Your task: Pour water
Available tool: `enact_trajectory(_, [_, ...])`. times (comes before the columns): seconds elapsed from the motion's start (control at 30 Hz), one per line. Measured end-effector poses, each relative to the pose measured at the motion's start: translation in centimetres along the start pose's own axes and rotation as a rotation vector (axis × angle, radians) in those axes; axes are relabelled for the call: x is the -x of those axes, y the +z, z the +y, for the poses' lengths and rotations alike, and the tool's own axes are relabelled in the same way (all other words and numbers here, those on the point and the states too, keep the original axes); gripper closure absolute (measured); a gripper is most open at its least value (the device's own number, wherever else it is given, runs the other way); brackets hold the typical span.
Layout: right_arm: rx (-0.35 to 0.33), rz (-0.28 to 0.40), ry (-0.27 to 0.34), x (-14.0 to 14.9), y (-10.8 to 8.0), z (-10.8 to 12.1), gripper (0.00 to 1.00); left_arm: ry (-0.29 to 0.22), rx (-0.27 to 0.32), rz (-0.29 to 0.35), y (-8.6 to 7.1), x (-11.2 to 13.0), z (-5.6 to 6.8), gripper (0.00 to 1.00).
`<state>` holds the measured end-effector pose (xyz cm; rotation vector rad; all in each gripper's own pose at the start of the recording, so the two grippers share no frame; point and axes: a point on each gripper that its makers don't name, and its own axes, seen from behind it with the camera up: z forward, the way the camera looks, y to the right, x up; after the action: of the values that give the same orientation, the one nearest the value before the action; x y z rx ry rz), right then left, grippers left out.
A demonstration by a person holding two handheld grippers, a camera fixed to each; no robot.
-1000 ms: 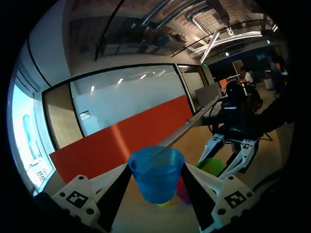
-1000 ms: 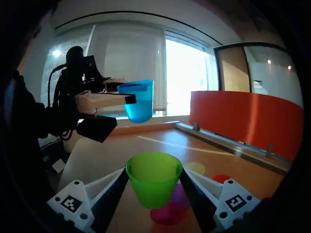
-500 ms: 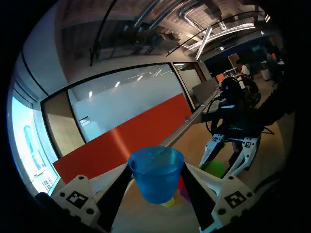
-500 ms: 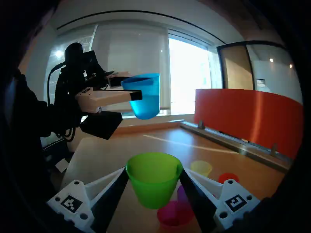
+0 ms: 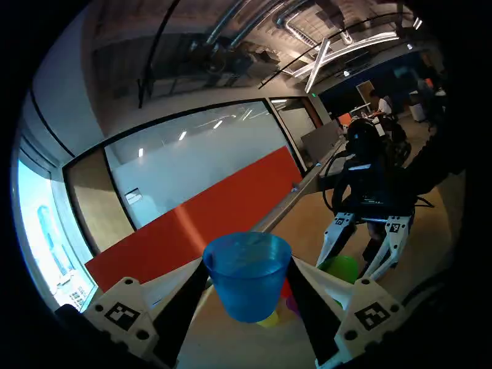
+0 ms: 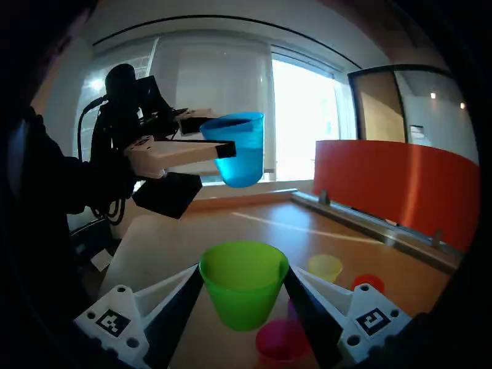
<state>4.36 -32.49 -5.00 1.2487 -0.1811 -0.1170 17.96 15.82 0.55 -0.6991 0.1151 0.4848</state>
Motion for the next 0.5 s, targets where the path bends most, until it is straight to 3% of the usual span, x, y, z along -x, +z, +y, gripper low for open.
enact_trajectory(0.5, [-0.021, -0.003, -0.005, -0.13, 0.22, -0.56, 0.07, 0.019, 0.028, 0.003, -0.01, 0.21, 0.86, 0.16])
